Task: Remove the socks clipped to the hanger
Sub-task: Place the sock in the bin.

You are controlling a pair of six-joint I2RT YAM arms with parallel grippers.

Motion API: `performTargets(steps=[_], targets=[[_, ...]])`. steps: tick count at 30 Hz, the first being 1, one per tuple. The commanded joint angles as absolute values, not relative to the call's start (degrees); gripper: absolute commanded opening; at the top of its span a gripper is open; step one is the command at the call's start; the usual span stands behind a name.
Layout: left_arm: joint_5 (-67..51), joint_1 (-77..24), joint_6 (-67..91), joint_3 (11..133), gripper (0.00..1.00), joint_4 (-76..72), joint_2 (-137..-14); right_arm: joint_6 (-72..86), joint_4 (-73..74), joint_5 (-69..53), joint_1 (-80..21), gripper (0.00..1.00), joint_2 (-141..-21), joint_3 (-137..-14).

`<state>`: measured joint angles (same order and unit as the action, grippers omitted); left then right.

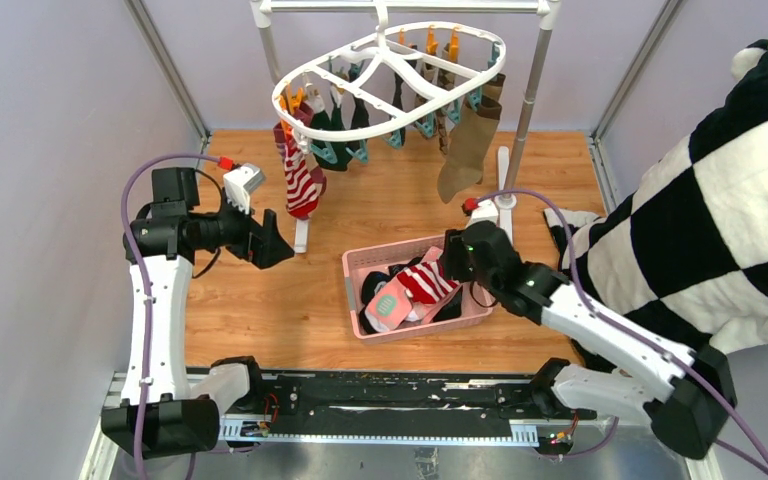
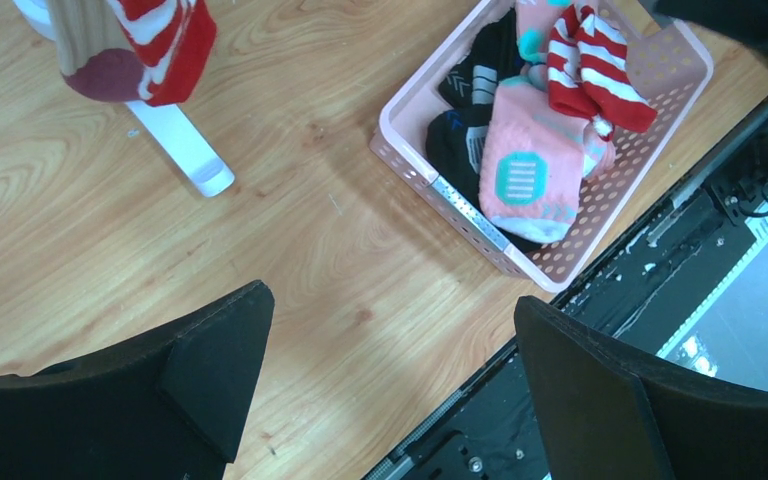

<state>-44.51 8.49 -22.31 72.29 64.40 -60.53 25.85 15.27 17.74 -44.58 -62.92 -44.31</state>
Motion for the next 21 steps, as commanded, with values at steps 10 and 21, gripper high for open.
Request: performTargets(steps=[10, 21], targets=[[-49.94, 13.44, -22.55, 74.13, 1.0, 64.42, -63.15, 39.72, -5.97, -9.65, -42.91, 0.34, -64.63, -32.62], [-52.98, 20.18, -23.54, 73.41, 1.0, 64.42, -63.22, 39.2, -4.15, -2.2, -42.69, 0.36, -68.52, -31.86]])
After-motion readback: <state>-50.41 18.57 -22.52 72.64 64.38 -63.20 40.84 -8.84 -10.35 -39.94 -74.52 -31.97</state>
